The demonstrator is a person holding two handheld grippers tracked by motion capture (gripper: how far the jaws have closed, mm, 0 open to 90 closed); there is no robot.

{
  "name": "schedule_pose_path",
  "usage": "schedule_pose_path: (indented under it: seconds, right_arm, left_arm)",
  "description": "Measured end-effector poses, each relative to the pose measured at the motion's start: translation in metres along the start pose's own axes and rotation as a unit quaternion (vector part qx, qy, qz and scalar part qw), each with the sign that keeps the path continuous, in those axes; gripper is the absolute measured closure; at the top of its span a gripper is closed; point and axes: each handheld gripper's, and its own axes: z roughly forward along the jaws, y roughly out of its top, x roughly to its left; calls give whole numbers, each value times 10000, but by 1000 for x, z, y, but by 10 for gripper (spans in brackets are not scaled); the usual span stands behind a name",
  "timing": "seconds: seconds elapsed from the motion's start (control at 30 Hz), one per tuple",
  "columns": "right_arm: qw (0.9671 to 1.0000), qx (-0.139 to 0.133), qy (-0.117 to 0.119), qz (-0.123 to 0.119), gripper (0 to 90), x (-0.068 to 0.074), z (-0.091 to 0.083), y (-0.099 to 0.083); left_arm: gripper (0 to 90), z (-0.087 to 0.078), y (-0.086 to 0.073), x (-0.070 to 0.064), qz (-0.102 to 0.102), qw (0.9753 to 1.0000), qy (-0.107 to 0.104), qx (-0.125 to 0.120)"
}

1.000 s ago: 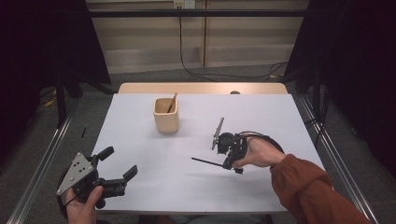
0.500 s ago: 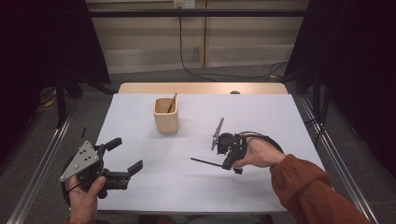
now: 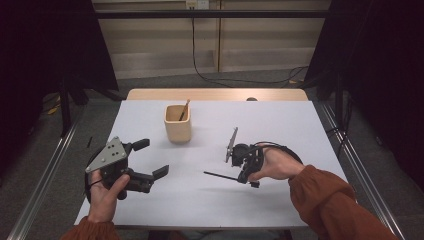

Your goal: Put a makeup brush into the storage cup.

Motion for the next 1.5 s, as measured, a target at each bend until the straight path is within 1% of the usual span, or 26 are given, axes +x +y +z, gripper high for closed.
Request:
schedule_pose_path:
  seconds: [0.1,0.13,0.23,0.33,0.4,0.43,0.47,0.57,0.6,0.63,0.77,0.8,0.83,0.93,0.97,1.03,1.07,1.1,1.17,1.23,1.3,1.33,1.37,1.4,1.47,1.5]
  right_arm:
    - [10000,1,7,0,862,0,1,0]
    - [10000,9,10,-19,861,0,1,1]
    - [10000,6,10,-37,861,1,0,1]
    - [10000,-19,-23,-52,861,0,-1,1]
    - [10000,-56,-26,-14,861,1,-2,2]
    - [10000,-72,-23,-47,862,0,-2,3]
    - [10000,-42,-22,-6,861,2,-2,3]
    - [10000,-37,-19,-86,861,2,-1,6]
    - [10000,-36,-17,-87,861,2,-1,7]
    - [10000,-22,-7,-83,861,3,0,8]
    - [9999,-43,5,-157,861,4,0,11]
    - [9998,-77,-2,-181,861,4,1,12]
    - [9999,-79,6,-145,862,4,1,13]
    - [9998,-48,26,-169,861,5,0,15]
    - [9998,-50,27,-185,861,5,0,15]
    - [9998,-65,37,-195,861,5,1,16]
    - [9997,-53,47,-220,861,5,1,16]
    - [9997,-31,44,-257,861,5,1,17]
    - [9996,-21,39,-261,861,6,1,18]
    - [9997,-11,42,-257,862,5,-1,18]
    - [9996,-21,44,-278,861,4,-2,19]
    - [9996,-13,52,-262,861,5,-1,20]
    - [9996,17,57,-258,861,4,-1,20]
    - [9997,25,50,-253,861,4,-1,21]
    - [9996,64,62,-270,860,4,0,23]
    - [9996,36,44,-281,861,4,1,24]
  left_arm:
    - [11,8,3,0,-9,9999,-107,86]
    - [12,10,3,0,31,9998,-146,147]
    - [15,15,4,1,52,9994,-270,228]
    - [14,20,4,2,57,9985,-404,363]
    - [15,23,4,3,43,9978,-499,443]
    - [16,25,4,3,49,9975,-518,487]
    - [15,27,4,4,71,9971,-534,540]
    - [16,32,7,5,119,9961,-599,633]
    - [17,32,7,5,119,9961,-599,633]
    - [18,35,10,5,205,9958,-580,673]
    - [18,41,19,7,241,9959,-652,578]
    - [18,41,19,7,241,9959,-652,578]
    - [18,43,21,6,232,9958,-691,555]
    - [18,53,24,4,289,9944,-790,634]
    - [18,53,24,4,289,9944,-790,634]
    - [18,61,26,3,360,9920,-914,793]
    - [19,63,28,3,453,9902,-951,917]
    - [22,66,31,3,488,9892,-955,1000]
    - [23,69,35,3,512,9872,-1045,1091]
    - [23,74,38,3,588,9839,-1145,1241]
    - [26,79,39,1,659,9805,-1176,1428]
    - [27,81,40,1,723,9777,-1234,1541]
    - [29,83,39,0,756,9756,-1270,1624]
    - [29,85,39,-1,786,9729,-1320,1729]
    - [29,89,37,-3,855,9677,-1358,1944]
    - [29,91,36,-4,875,9656,-1370,2030]
